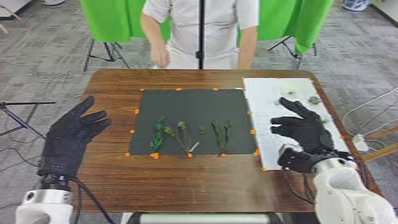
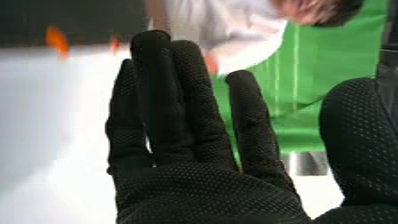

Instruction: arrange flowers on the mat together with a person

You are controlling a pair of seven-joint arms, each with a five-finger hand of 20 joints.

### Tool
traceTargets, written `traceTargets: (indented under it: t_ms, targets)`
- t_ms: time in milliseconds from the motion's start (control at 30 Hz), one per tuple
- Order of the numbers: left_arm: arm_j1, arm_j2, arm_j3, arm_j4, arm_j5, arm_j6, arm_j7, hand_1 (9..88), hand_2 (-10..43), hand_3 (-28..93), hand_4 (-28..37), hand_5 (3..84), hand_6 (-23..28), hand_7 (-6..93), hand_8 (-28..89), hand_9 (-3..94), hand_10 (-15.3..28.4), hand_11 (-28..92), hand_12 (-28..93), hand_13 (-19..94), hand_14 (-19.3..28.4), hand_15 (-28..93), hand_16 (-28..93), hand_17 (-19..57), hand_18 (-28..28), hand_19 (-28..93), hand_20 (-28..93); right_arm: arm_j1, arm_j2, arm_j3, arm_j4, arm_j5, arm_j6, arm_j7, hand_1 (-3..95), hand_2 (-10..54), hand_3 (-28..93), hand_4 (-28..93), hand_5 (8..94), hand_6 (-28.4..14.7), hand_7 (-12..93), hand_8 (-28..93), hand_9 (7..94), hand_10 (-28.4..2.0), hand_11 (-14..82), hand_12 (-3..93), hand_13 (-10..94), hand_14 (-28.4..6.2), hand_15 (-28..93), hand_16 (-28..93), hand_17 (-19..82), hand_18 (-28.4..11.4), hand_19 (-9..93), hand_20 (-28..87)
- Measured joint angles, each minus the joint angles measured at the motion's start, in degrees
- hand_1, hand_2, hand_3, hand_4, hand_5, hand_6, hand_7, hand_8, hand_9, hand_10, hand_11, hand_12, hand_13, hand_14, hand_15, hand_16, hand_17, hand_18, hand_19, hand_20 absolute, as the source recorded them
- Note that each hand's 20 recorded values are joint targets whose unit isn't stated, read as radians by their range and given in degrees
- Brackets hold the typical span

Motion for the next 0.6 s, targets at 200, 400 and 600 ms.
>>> traceTargets:
  t_ms: [200, 400, 600]
  targets:
    - [-0.1, 0.17, 0.11, -0.02, -0.1, 0.4, 0.08, 24.4, 8.3, 74, -22.3, 39.4, 9.3, 6.3, -6, 41.1, 21.2, 25, 13, 31, 27.9, 53, -6, -3.3, 28.0, 63, 10, 2.5, 6.3, -5.8, 0.3, -18.1, 10.8, 12.4, 24.1, 3.9, 69, -24, 41.0, -0.6, 14, -12, 61.3, -17.9, 31.9, 15.3, 59, -16.0, 64, 9, 19, -22.8, 67, 21]
    - [-0.4, 0.18, 0.22, -0.02, -0.17, 0.43, 0.1, 24.2, 8.2, 74, -22.2, 39.5, 9.4, 6.4, -6, 41.1, 21.2, 25, 13, 31, 27.9, 54, -6, -3.2, 28.0, 63, 10, 9.2, 10.4, -10.8, 4.2, -33.1, 8.0, 24.5, 26.0, 2.3, 68, -23, 40.9, -0.3, 14, -12, 61.7, -17.9, 31.1, 15.2, 60, -15.5, 64, 9, 19, -23.4, 68, 20]
    - [-0.6, 0.46, 0.46, -0.02, -0.32, 0.53, 0.21, 24.3, 8.2, 74, -22.3, 39.6, 9.5, 6.5, -6, 41.2, 21.2, 25, 13, 31, 27.8, 54, -6, -3.2, 28.0, 63, 10, 14.4, 12.4, -13.2, 8.1, -43.9, 0.1, 28.7, 27.3, 1.5, 69, -23, 41.0, -0.1, 14, -12, 63.1, -17.8, 30.5, 15.3, 61, -15.2, 63, 9, 20, -23.3, 68, 18]
